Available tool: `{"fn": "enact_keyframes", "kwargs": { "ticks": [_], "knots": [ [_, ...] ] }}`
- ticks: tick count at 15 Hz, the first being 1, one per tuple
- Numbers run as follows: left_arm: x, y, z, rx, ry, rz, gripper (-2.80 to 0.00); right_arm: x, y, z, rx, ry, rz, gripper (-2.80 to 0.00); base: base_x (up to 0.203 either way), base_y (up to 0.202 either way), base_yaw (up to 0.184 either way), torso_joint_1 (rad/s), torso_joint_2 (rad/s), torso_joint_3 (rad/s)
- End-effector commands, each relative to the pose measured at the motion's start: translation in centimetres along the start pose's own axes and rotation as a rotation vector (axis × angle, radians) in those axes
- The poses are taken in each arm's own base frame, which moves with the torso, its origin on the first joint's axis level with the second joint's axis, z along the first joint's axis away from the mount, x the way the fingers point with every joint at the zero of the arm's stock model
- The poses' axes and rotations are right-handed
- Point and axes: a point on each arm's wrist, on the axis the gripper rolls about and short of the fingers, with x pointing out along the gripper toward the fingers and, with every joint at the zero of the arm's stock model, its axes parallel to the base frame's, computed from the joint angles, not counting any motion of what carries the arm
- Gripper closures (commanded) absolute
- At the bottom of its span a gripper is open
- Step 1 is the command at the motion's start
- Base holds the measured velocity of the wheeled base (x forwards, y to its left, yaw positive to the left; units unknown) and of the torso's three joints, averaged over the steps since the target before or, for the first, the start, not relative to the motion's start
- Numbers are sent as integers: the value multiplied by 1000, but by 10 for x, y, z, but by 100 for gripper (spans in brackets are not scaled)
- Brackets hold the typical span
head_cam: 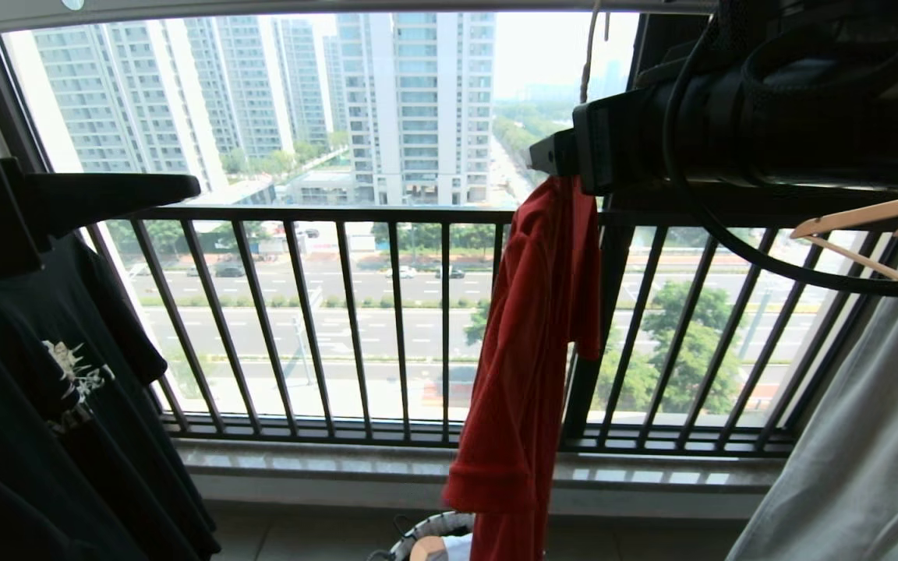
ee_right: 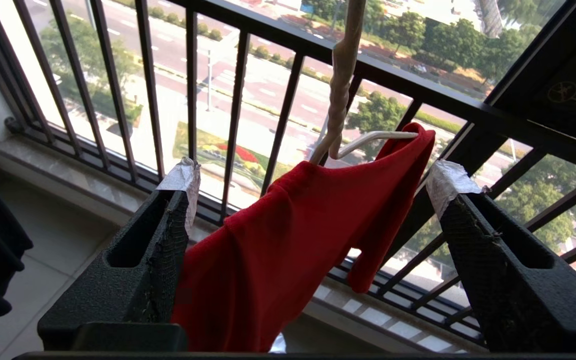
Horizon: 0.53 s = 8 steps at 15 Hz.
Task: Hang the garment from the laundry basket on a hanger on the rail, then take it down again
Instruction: Take the clothes off the clothes rack
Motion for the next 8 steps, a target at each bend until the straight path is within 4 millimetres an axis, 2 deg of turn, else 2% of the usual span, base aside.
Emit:
{"fn": "enact_keyframes", "kwargs": {
  "ticks": [1, 8],
  "knots": [
    [0, 0, 0, -2, 0, -3, 0, -7, -4, -1, -1, 1, -6, -280, 0, 0, 0, 0, 0, 0],
    [-3, -2, 1, 3, -9, -7, 0, -17, -12, 0, 3, -6, -27, -280, 0, 0, 0, 0, 0, 0]
  ]
}}
